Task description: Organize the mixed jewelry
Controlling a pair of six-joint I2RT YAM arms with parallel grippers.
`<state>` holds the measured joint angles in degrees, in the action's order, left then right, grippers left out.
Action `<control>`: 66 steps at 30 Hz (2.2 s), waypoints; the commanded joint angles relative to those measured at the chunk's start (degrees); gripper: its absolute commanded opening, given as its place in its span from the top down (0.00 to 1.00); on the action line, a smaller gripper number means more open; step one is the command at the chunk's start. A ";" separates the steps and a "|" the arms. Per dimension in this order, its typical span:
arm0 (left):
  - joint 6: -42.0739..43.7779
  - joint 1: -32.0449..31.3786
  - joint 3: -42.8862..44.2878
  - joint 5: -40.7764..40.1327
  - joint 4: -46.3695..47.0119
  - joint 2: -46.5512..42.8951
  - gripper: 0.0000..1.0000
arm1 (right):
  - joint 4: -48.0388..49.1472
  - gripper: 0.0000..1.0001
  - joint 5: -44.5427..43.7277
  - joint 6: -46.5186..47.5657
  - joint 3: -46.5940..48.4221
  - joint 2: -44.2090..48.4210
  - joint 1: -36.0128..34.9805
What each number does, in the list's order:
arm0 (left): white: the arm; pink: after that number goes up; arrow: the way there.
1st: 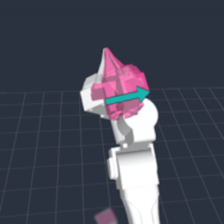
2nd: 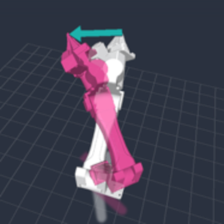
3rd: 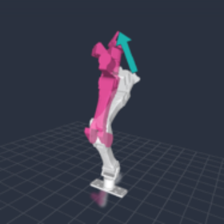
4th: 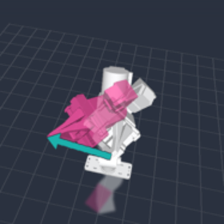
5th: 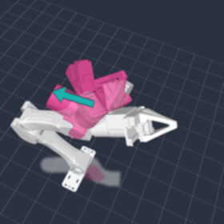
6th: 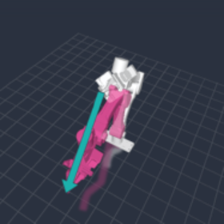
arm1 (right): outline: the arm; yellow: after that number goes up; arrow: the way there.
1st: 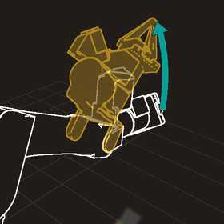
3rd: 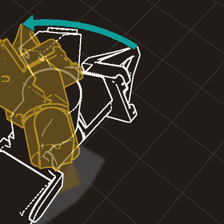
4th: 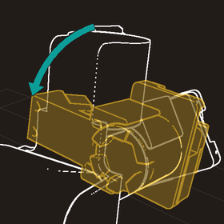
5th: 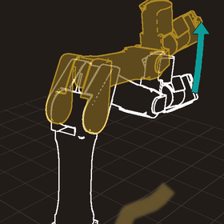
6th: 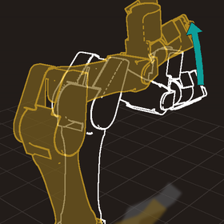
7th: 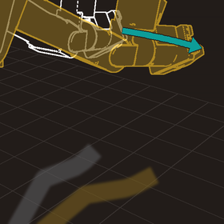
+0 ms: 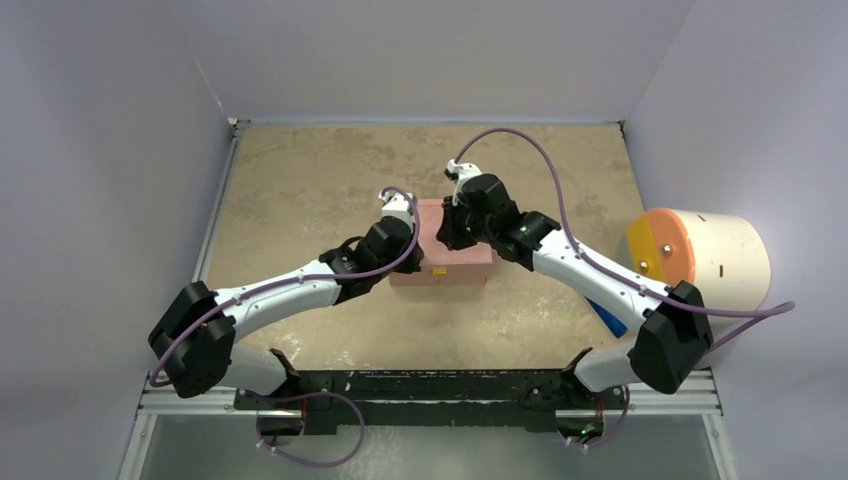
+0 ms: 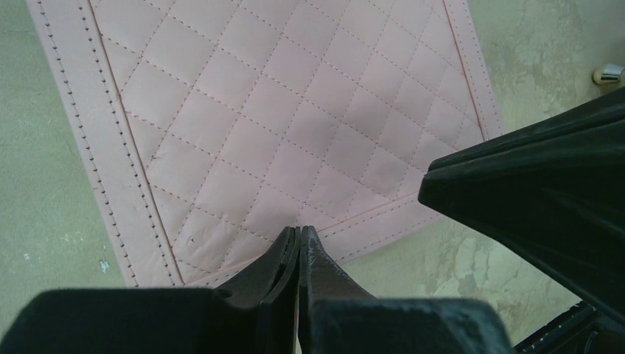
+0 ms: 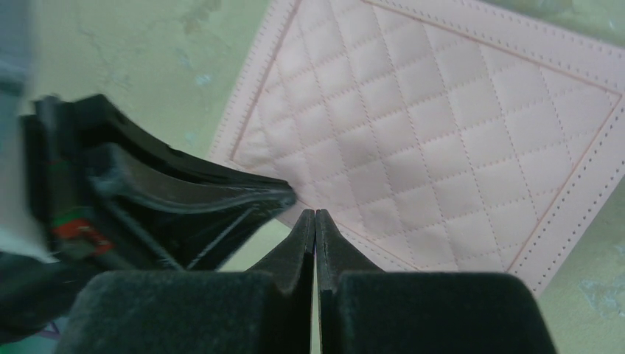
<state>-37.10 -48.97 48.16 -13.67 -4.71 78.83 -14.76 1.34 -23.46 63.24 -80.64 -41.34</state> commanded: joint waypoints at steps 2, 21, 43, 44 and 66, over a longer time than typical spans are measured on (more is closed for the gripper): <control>-0.34 -0.01 -1.79 2.22 -5.54 -0.52 1.00 | 0.14 1.00 -1.70 -0.03 3.59 2.12 -1.80; -0.19 -0.05 -2.53 2.42 -5.04 -0.72 1.00 | 4.93 1.00 -7.55 -5.16 -14.04 -1.47 -2.14; 4.12 0.22 10.79 -12.38 -18.71 -12.38 0.59 | -7.87 0.58 -19.71 -0.30 -0.12 4.22 -0.78; 4.60 0.33 11.80 -13.22 -19.81 -12.52 0.56 | -8.21 0.53 -20.60 -0.06 0.27 4.38 -0.37; 11.05 20.76 16.35 -6.66 -26.12 -19.86 0.19 | -9.96 0.01 -15.52 -2.67 -7.93 21.45 23.52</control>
<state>-27.35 -28.21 66.02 -22.02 -32.49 64.49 -26.22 -12.49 -25.89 58.83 -65.54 -17.63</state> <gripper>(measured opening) 0.804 0.987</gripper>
